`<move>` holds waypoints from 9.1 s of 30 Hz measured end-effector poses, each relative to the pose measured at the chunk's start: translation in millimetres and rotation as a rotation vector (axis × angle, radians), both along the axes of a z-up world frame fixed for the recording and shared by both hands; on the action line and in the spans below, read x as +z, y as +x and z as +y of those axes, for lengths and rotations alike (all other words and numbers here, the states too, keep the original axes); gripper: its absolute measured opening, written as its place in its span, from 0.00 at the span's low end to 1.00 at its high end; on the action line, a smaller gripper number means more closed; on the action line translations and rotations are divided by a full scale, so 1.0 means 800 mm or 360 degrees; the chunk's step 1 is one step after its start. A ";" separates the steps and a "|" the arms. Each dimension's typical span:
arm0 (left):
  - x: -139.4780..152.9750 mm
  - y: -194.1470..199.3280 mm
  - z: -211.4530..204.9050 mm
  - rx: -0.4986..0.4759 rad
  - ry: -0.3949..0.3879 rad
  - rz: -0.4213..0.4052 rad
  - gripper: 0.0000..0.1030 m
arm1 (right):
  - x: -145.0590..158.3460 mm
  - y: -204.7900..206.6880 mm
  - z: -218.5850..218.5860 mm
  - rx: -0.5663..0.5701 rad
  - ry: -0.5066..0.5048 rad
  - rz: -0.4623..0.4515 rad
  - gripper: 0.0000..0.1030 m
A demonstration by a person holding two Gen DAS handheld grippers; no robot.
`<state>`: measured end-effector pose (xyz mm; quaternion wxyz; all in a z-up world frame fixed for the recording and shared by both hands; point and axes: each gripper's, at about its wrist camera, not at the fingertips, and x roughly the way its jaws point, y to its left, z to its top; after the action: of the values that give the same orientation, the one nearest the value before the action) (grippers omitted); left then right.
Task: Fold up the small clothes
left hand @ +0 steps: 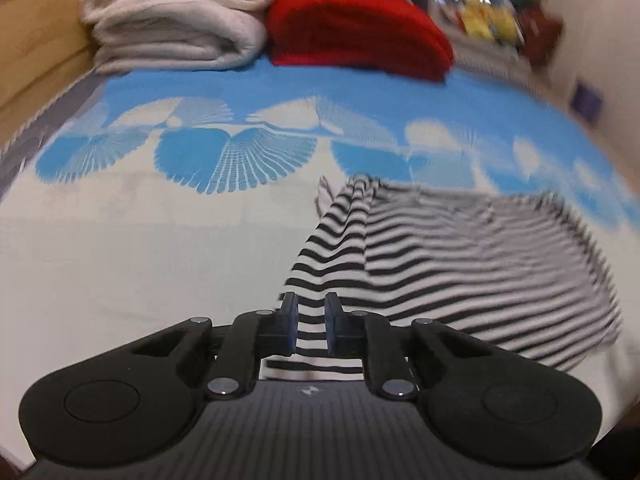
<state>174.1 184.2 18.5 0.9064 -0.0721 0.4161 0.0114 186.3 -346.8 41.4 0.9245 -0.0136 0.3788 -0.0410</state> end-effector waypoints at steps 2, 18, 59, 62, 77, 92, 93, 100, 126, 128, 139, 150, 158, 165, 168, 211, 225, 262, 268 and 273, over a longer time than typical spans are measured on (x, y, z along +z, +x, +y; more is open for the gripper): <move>-0.006 -0.015 0.001 0.0109 -0.0127 -0.0026 0.14 | 0.000 0.000 -0.005 0.0021 -0.0002 -0.0002 0.44; -0.132 -0.030 0.027 0.0676 -0.0867 0.0280 0.61 | -0.018 0.032 -0.021 0.0070 0.0045 0.0056 0.44; -0.089 -0.034 0.066 0.0626 -0.0456 0.0171 0.11 | -0.004 0.099 0.046 -0.0148 0.0111 -0.0067 0.44; -0.093 -0.036 0.072 0.0664 -0.0453 0.0201 0.11 | -0.006 0.098 0.038 -0.0178 0.0135 -0.0060 0.44; -0.126 -0.031 0.089 0.0884 -0.0650 0.0272 0.41 | 0.006 0.062 -0.022 -0.0194 0.0144 -0.0094 0.44; -0.045 0.006 -0.021 0.0630 -0.0366 -0.0049 0.11 | 0.008 0.040 -0.053 -0.0266 0.0207 -0.0120 0.44; -0.036 0.009 -0.037 0.0572 -0.0359 -0.0091 0.11 | 0.009 0.038 -0.055 -0.0270 0.0207 -0.0122 0.44; 0.011 0.016 -0.192 -0.0057 -0.0392 -0.0328 0.10 | 0.013 0.021 -0.077 -0.0341 0.0204 -0.0169 0.44; -0.017 0.072 -0.199 -0.0502 -0.0219 0.0062 0.52 | -0.021 0.095 0.024 0.0275 0.0673 0.0158 0.49; -0.020 0.084 -0.195 -0.0383 -0.0262 0.0130 0.54 | -0.032 0.106 0.043 0.0292 0.0680 0.0221 0.49; -0.047 0.107 -0.188 -0.0348 -0.0447 0.0342 0.72 | -0.069 0.136 0.084 0.0332 0.0677 0.0395 0.07; -0.034 0.105 -0.224 -0.0553 -0.0450 0.0277 0.75 | -0.022 0.108 0.021 0.0167 0.0546 0.0027 0.02; -0.054 0.097 -0.251 -0.0664 -0.0229 0.0396 0.82 | -0.078 0.131 0.040 0.0122 0.0314 0.0398 0.02; -0.053 0.094 -0.238 -0.0621 -0.0262 0.0410 0.82 | -0.078 0.129 0.013 0.0027 0.0706 0.0428 0.44; -0.052 0.096 -0.241 -0.0615 -0.0253 0.0409 0.82 | -0.092 0.122 0.006 0.0044 0.0731 0.0561 0.44; -0.059 0.086 -0.278 -0.0714 -0.0061 0.0419 0.86 | -0.077 0.067 -0.044 0.0085 0.0657 0.0487 0.35; -0.034 0.105 -0.217 -0.0470 -0.0419 0.0310 0.86 | -0.098 0.145 -0.012 -0.0096 0.0936 0.0362 0.51; -0.099 0.215 -0.224 -0.0188 -0.0983 0.0386 0.43 | -0.120 0.150 0.000 -0.0004 0.0860 0.0504 0.09; -0.020 0.224 -0.168 -0.0148 -0.0792 0.0037 0.45 | -0.091 0.172 0.029 0.0042 0.1054 0.0244 0.06; 0.006 0.221 -0.083 -0.0018 -0.0684 -0.0079 0.55 | -0.082 0.199 0.087 0.0174 0.1069 0.0102 0.06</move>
<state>350.9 117.9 23.2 0.8802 -0.2615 0.3869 -0.0845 345.2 -277.6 -23.8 0.8657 0.2701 0.3987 0.1363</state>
